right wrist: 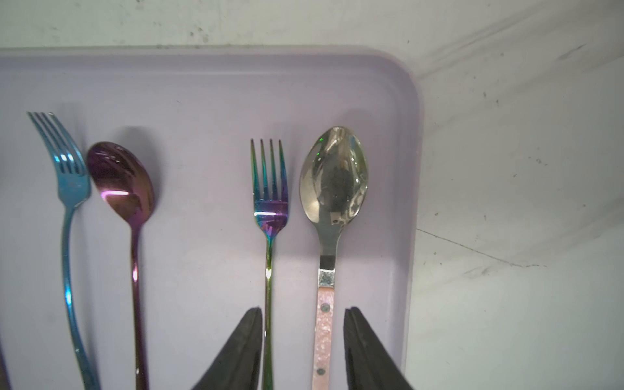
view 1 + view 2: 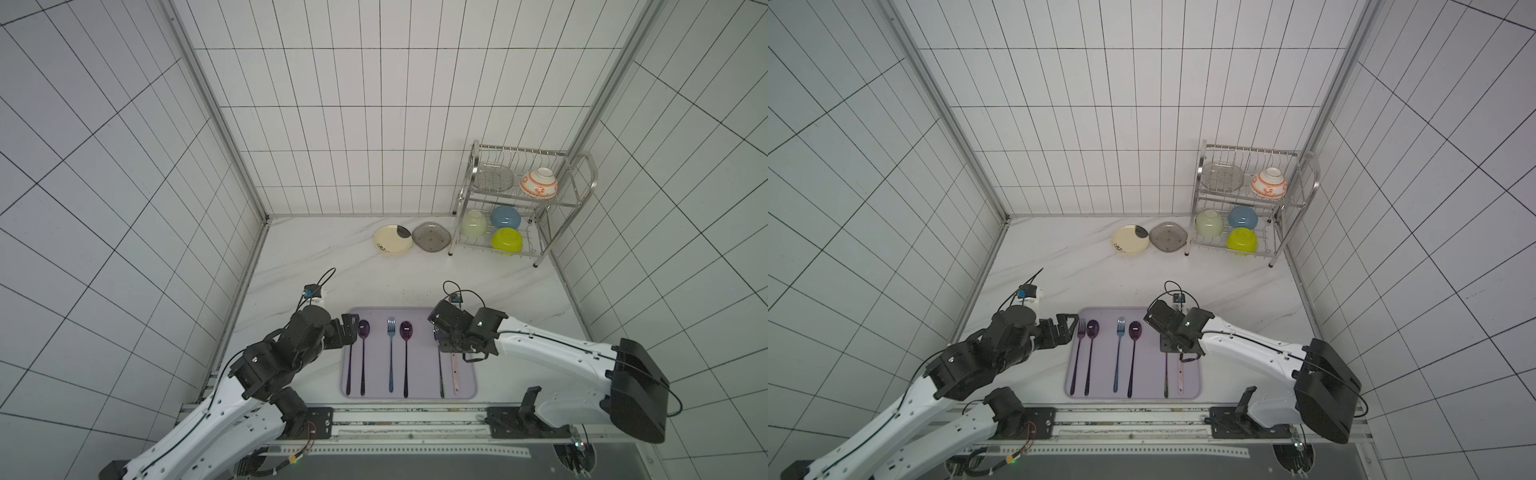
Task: Set the spoon and fork side by side
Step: Place the spoon on the tray, then reset both arms
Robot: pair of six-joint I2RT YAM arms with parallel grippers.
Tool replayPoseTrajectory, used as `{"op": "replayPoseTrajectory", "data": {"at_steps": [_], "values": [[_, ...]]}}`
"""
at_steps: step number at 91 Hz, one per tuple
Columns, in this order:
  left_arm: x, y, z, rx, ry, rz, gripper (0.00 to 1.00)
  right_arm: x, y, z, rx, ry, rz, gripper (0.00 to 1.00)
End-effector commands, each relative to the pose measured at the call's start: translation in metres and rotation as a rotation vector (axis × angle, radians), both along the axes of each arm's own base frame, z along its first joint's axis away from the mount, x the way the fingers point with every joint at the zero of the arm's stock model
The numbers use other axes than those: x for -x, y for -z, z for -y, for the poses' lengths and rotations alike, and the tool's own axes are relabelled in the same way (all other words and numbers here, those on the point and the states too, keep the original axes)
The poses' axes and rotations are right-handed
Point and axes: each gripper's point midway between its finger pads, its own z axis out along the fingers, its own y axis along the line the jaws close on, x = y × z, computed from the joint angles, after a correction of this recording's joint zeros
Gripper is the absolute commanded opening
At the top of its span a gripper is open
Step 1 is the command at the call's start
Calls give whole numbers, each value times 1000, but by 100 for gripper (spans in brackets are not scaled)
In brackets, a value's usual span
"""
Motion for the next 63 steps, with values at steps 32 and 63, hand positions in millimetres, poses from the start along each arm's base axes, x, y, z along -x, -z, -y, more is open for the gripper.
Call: {"op": "replayPoseTrajectory", "data": {"at_steps": [32,63], "values": [[52,72,88,-136,309,-316,94,1,-11,16,-6,68,46,44],[42,116,131,-273,298,-411,60,-5,-14,43,-3,116,43,42]]}}
